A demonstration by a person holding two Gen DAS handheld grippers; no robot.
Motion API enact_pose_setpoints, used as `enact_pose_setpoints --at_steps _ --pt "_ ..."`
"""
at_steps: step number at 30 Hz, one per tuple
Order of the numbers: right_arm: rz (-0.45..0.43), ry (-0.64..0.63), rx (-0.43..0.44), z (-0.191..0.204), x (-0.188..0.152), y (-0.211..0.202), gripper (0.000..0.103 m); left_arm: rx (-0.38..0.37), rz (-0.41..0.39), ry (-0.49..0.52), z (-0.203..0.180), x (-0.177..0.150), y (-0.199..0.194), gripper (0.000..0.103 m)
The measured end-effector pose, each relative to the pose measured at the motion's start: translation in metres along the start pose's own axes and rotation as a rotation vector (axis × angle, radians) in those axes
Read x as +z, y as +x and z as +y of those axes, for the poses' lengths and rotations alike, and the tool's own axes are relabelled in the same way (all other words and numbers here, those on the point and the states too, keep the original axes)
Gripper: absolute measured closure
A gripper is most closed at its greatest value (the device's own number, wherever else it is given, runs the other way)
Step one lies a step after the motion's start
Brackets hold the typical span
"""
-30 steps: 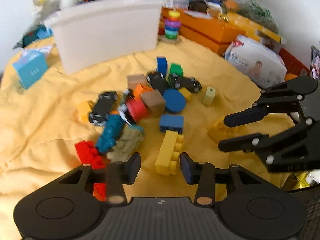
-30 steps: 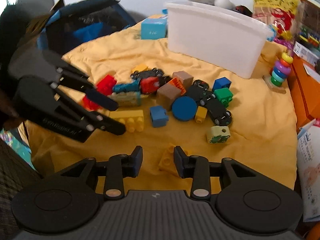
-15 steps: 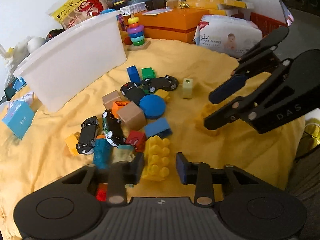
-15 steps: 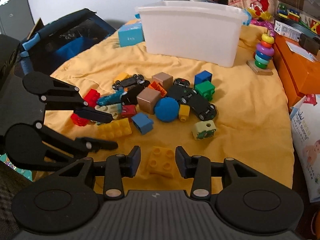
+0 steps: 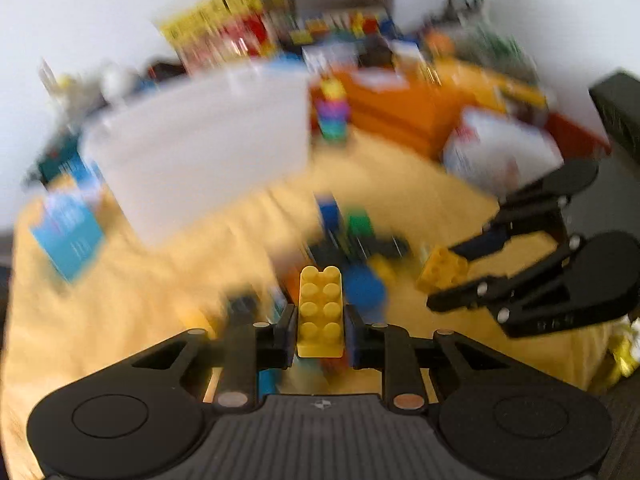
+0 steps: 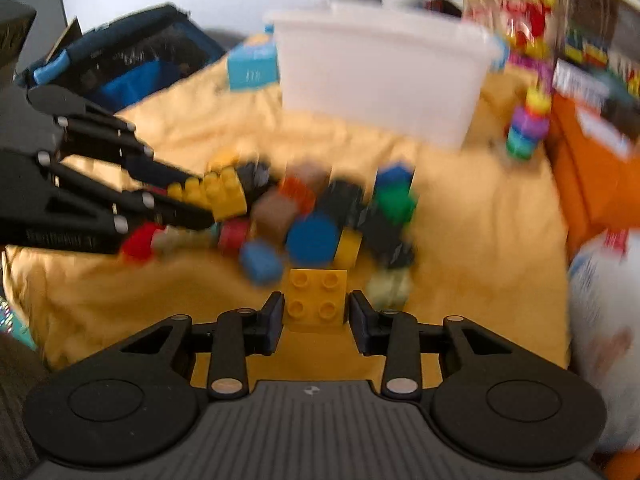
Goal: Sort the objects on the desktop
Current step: 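Carry both yellow blocks over the white bin and open both tools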
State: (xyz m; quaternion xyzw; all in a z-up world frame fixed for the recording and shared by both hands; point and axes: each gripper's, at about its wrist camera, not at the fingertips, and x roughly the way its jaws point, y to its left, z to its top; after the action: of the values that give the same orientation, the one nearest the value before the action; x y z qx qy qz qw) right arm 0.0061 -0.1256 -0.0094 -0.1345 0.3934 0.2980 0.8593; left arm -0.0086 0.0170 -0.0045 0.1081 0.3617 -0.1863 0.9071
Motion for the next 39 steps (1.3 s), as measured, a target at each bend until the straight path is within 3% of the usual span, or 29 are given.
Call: enact_pose_setpoints --at_steps 5,10,14,18,21,23,25,31,34,39 --pt "-0.158 -0.014 -0.050 -0.026 0.064 -0.007 0.064 0.123 -0.149 0.024 0.033 0.067 -0.006 0.076" --pt "-0.313 0.024 -0.131 -0.060 0.141 -0.008 0.064 0.221 -0.260 -0.021 0.071 0.130 0.004 0.076" --pt "-0.371 0.092 -0.161 -0.086 0.188 0.003 0.064 0.292 -0.283 -0.066 0.093 0.165 0.029 0.076" --pt "-0.357 0.165 -0.172 -0.103 0.209 0.033 0.064 0.314 -0.238 -0.185 0.116 0.178 0.069 0.076" --pt "-0.286 0.194 -0.173 -0.106 0.209 0.062 0.059 0.324 -0.175 -0.213 0.120 0.173 0.091 0.074" --pt "-0.267 0.192 -0.165 -0.106 0.205 0.065 0.059 0.311 -0.170 -0.218 0.118 0.165 0.085 0.065" --pt "-0.285 0.176 -0.162 -0.103 0.195 0.053 0.059 0.295 -0.208 -0.192 0.112 0.153 0.069 0.049" --pt "-0.305 0.106 -0.114 -0.082 0.153 0.019 0.059 0.202 -0.234 -0.152 0.087 0.101 0.017 0.043" --pt "-0.262 0.055 -0.073 -0.060 0.121 0.012 0.059 0.138 -0.185 -0.142 0.064 0.061 0.005 0.043" --pt "-0.151 -0.071 -0.012 -0.010 0.060 0.006 0.060 0.140 -0.045 -0.038 0.011 -0.006 0.002 0.043"
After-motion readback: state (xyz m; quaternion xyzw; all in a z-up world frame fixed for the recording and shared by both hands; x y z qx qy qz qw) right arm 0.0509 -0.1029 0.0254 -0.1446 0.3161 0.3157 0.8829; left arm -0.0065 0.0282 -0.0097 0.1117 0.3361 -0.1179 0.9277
